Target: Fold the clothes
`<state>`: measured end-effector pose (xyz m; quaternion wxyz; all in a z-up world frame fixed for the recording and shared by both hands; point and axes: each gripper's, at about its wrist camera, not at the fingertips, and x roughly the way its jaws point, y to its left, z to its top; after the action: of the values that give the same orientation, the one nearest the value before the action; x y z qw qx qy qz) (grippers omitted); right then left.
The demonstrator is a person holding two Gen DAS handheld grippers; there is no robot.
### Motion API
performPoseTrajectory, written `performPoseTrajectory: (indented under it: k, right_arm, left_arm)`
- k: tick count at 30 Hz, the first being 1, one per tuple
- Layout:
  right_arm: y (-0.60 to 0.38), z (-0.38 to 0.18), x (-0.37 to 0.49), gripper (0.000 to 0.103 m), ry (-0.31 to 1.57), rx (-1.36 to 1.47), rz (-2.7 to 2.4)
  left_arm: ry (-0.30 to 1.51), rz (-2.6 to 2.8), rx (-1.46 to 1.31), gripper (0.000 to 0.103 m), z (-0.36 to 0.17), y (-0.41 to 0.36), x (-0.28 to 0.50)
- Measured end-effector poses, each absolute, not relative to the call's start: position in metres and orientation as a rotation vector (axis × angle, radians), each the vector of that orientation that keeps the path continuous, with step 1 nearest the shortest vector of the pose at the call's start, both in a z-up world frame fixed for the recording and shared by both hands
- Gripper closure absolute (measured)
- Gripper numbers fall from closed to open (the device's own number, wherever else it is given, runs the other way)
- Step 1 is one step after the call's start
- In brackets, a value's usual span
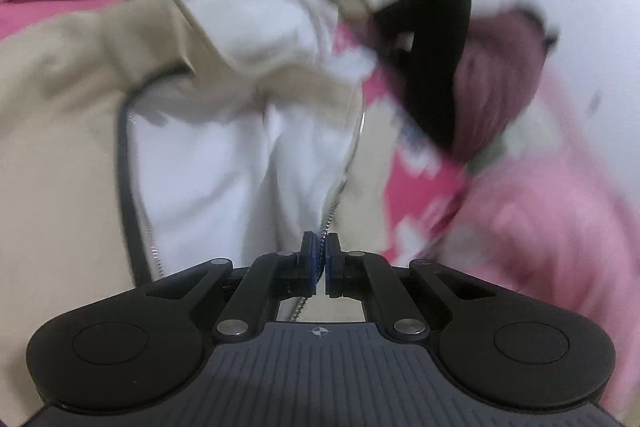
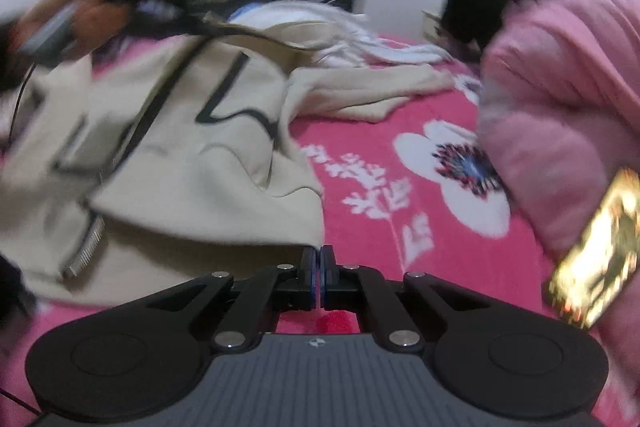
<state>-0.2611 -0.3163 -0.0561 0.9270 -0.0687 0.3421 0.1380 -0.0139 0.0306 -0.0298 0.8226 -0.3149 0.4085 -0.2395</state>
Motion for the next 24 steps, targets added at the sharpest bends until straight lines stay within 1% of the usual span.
performPoseTrajectory:
  k: [3,5,9,13,14,16,19,20,24]
  right_arm:
    - [-0.333,-0.051,-0.262,0.101,0.715,-0.051,0.269]
    - [-0.331,-0.050,-0.261,0.101,0.720,-0.049,0.282]
    - [-0.324,-0.051,-0.259,0.101,0.754,-0.045,0.290]
    - [-0.335,-0.055,-0.253,0.100,0.858,0.081,0.217]
    - [-0.338,-0.055,-0.252,0.097,0.883,0.113,0.198]
    - [-0.350,-0.051,-0.257,0.097,0.903,0.249,0.185]
    - [-0.358,-0.047,-0.266,0.092,0.906,0.420,0.207]
    - [-0.354,-0.047,-0.266,0.091,0.910,0.437,0.223]
    - [-0.337,-0.048,-0.250,0.089,0.918,0.490,0.276]
  left_arm:
    - [0.840,-0.482,-0.773,0.102,-0.020,0.069,-0.044]
    - [0.846,-0.448,-0.761,0.102,-0.024,0.082,-0.060]
    - [0.905,-0.363,-0.727,0.102,-0.053,0.093,-0.075]
    - [0.942,-0.319,-0.710,0.102,-0.078,0.099,-0.082]
    - [0.943,-0.317,-0.704,0.102,-0.079,0.100,-0.082]
    - [0.942,-0.315,-0.686,0.102,-0.082,0.101,-0.082]
    - [0.946,-0.314,-0.674,0.102,-0.088,0.103,-0.079]
    - [0.949,-0.314,-0.662,0.102,-0.090,0.102,-0.080]
    - [0.956,-0.314,-0.613,0.101,-0.099,0.098,-0.082]
